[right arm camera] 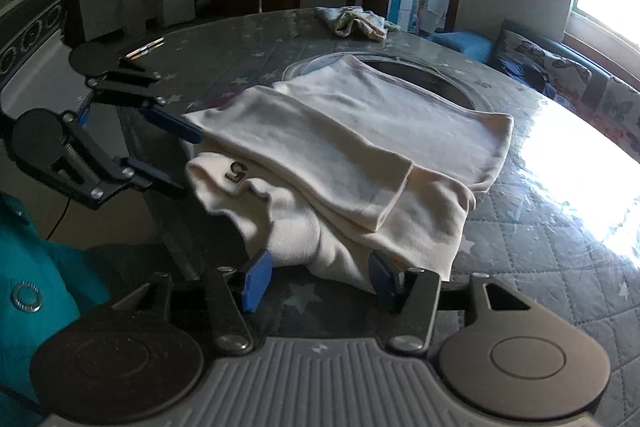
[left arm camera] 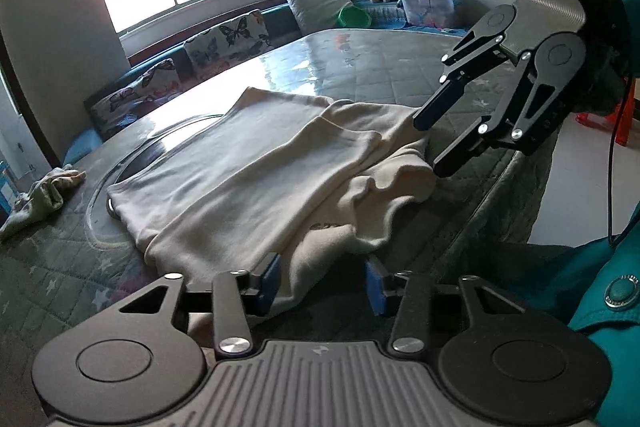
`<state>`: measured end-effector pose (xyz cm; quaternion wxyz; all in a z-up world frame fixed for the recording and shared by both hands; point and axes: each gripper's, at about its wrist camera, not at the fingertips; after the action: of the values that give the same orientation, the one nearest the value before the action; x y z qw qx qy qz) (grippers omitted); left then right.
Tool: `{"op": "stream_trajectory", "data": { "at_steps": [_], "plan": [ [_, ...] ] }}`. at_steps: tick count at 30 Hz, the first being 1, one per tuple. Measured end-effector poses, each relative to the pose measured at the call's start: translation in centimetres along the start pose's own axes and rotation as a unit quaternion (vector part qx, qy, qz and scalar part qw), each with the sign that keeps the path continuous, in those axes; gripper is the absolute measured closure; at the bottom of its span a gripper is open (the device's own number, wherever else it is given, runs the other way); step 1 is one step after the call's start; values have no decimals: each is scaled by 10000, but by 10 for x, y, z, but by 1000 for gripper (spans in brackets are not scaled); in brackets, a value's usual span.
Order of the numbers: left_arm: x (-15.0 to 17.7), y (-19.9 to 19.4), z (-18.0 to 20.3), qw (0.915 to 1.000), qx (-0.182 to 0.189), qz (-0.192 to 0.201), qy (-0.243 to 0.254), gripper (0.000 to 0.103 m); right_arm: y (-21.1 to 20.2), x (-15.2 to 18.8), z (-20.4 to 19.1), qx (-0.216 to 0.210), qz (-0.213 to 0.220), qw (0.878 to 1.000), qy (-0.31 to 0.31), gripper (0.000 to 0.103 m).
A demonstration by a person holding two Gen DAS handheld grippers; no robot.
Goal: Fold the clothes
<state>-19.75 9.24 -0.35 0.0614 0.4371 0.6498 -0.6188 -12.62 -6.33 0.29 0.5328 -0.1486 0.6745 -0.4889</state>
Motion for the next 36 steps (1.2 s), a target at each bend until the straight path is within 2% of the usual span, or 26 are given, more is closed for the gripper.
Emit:
{"op": "stream_trajectory", "data": {
  "at_steps": [2, 4, 6, 10, 14, 19, 26, 28, 30, 32, 35, 36],
  "plan": [
    [-1, 3, 0, 10000, 9, 42, 17, 70, -1, 1, -2, 3, 0, 10000, -57, 48],
    [-3, 5, -2, 10000, -23, 74, -47, 83, -3, 1, -2, 24, -4, 9999, -99, 46],
    [-6, 5, -6, 9998, -70, 142, -156, 89, -4, 2, -2, 59, 1, 9999, -120, 44],
    [-15, 3, -21, 9984, -125, 313, -453, 92, -3, 3, -3, 137, 47, 9996, -238, 42],
    [-25, 6, -35, 9968, -76, 382, -693, 92, 2, 2, -6, 222, 174, 9986, -453, 34],
    [-29, 13, -44, 9960, -17, 338, -828, 93, 17, -4, -8, 301, 348, 9967, -662, 35],
    [-24, 13, -45, 9957, 73, 279, -876, 92, 33, -19, -4, 374, 600, 9957, -591, 46],
    [-22, 14, -45, 9957, 95, 259, -887, 89, 36, -21, -2, 295, 553, 9963, -595, 53],
    [-21, 14, -44, 9957, 123, 244, -889, 88, 40, -22, -1, 178, 453, 9969, -616, 70],
    [-18, 12, -43, 9960, 109, 221, -863, 86, 40, -23, 1, 139, 456, 9973, -555, 75],
    [-15, 9, -39, 9973, 73, 180, -715, 77, 37, -26, 7, 2, 467, 9983, -362, 79],
    [-13, 9, -37, 9978, 50, 154, -647, 71, 37, -27, 8, -10, 480, 9983, -323, 80]
  ]
}}
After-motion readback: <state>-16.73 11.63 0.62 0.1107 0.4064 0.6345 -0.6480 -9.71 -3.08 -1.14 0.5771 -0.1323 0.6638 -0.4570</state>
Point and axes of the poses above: each gripper's, at about its wrist camera, not at the fingertips, and y roughly the way its jaws point, z to its right, x to its underside, and after that the axes turned 10 degrees about -z, right-handed
